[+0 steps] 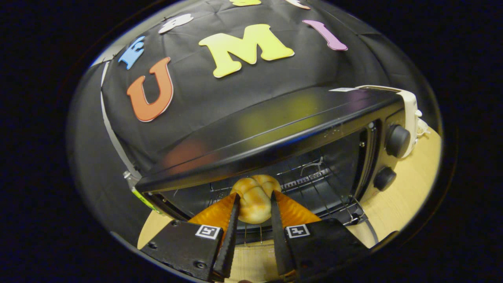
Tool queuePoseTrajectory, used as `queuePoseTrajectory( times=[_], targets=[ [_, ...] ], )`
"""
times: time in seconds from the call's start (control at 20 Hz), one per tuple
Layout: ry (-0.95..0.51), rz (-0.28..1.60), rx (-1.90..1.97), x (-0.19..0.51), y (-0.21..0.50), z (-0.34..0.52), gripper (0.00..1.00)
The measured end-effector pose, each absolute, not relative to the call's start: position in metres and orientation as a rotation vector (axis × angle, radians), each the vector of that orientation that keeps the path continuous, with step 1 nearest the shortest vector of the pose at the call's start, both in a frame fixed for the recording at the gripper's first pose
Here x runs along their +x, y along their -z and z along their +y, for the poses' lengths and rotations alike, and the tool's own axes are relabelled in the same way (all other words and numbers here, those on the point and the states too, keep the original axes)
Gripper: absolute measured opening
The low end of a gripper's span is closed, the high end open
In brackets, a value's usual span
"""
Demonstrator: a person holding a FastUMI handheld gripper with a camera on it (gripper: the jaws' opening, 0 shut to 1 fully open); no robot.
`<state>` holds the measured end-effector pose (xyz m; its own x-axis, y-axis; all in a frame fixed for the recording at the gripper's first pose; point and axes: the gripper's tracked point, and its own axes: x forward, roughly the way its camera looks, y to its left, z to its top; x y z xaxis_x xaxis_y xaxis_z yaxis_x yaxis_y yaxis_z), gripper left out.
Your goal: Open the toaster oven, put the food inside, and close the toaster oven door.
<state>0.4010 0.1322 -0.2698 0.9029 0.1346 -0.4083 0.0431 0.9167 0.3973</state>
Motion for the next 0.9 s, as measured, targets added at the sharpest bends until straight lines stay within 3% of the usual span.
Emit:
queuePoseTrajectory(
  times=[0.1, 0.3, 0.45, 0.9],
  targets=[
    [-0.030, 0.454, 0.402, 0.408, 0.276, 0.131, 0.48],
    [-0.009, 0.455, 0.371, 0.407, 0.276, 0.130, 0.62],
    [0.002, 0.459, 0.351, 0.402, 0.275, 0.129, 0.81],
    [-0.033, 0.430, 0.276, 0.344, 0.249, 0.124, 0.82]
  ],
)
